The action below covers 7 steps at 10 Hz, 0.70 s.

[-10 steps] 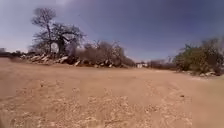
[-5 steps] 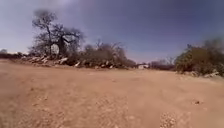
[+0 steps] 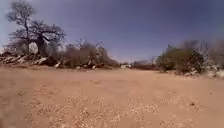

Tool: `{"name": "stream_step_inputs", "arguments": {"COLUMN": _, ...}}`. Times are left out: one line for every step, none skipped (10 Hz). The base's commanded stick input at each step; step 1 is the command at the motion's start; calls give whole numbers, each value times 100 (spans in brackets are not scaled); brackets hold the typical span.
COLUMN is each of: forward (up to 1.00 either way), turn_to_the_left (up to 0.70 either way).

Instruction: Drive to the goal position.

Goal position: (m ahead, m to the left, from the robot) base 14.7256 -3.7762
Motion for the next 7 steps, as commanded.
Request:
{"name": "stream_step_inputs", "arguments": {"forward": 85, "turn_to_the_left": 0}}
{"name": "stream_step_inputs", "arguments": {"forward": 85, "turn_to_the_left": 0}}
{"name": "stream_step_inputs", "arguments": {"forward": 85, "turn_to_the_left": -27}}
{"name": "stream_step_inputs", "arguments": {"forward": 85, "turn_to_the_left": -31}}
{"name": "stream_step_inputs", "arguments": {"forward": 85, "turn_to_the_left": -34}}
{"name": "stream_step_inputs", "arguments": {"forward": 85, "turn_to_the_left": -34}}
{"name": "stream_step_inputs", "arguments": {"forward": 85, "turn_to_the_left": -34}}
